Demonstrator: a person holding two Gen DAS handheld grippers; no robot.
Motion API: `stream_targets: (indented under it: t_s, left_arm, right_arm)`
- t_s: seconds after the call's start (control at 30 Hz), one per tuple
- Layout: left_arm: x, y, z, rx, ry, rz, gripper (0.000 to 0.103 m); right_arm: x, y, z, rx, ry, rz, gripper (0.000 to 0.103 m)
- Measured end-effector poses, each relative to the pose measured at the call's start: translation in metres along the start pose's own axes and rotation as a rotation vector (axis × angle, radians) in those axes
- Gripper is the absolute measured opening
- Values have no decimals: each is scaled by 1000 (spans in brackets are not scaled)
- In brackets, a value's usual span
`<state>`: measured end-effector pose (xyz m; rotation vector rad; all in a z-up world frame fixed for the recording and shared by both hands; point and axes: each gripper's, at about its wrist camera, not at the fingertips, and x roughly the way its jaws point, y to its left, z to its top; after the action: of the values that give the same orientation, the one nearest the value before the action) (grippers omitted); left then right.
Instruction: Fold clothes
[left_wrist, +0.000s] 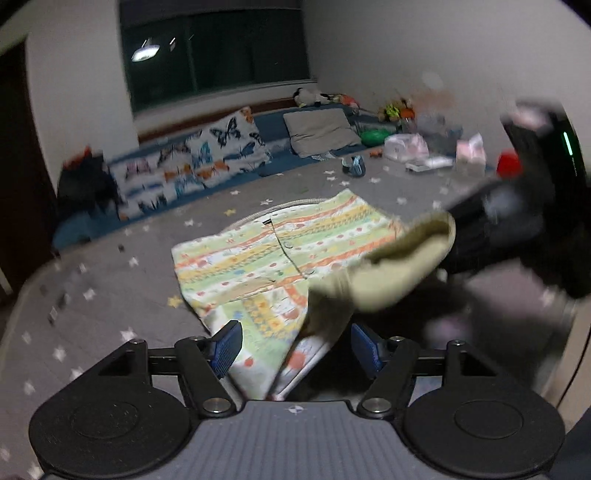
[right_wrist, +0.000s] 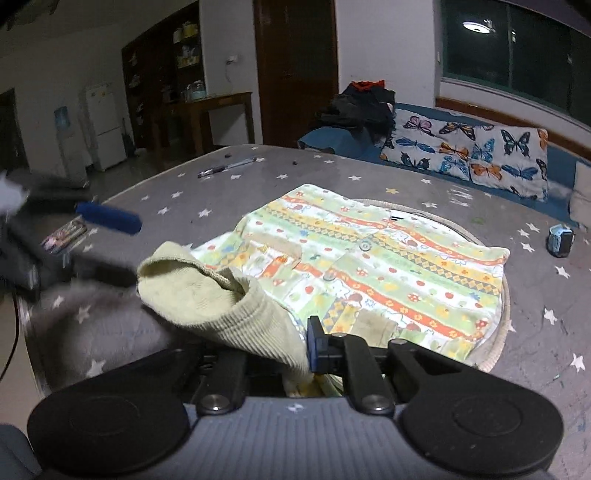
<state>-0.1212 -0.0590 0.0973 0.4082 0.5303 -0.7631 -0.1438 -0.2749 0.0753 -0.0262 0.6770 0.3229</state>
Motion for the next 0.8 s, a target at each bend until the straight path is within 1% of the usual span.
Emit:
stream_targets:
  t_s: [0.13, 0.2, 0.23, 0.27, 0.3, 0.33, 0.37, 0.47, 0.63, 0.8]
  left_arm:
    - [15, -17, -10, 131, 2, 68, 68]
    - [24, -24, -16, 205, -3, 118, 68]
    - [29, -27, -18, 238, -10, 144, 64]
    - [33, -28, -20, 259, -14, 159, 53]
    - [37, -29, -22, 280, -17, 173, 48]
    - [40, -28, -23, 290, -16, 180, 38]
    - [43, -27, -24, 300, -15, 188, 25]
    - [44, -25, -27, 308, -16, 189, 7]
    - [20, -27, -27, 299, -42, 176, 5]
    - [-17, -34, -27, 281, -21, 80, 5]
  right_arm:
    - [1, -4, 4, 61, 3, 3, 12]
    - [1, -4, 4, 68, 0, -4, 12]
    - [1, -3, 5, 66, -2, -10, 12]
    - [1, -2, 4, 64, -4, -14, 12]
    - [1, -1, 4, 63, -6, -18, 12]
    - [1, 0, 3, 59, -8, -23, 11]
    - [1, 1, 1, 55, -11, -28, 11]
    - [-2, 7, -3, 32, -29, -42, 10]
    - [-17, 21, -8, -20, -73, -44, 8]
    - [-46, 34, -16, -56, -72, -18, 8]
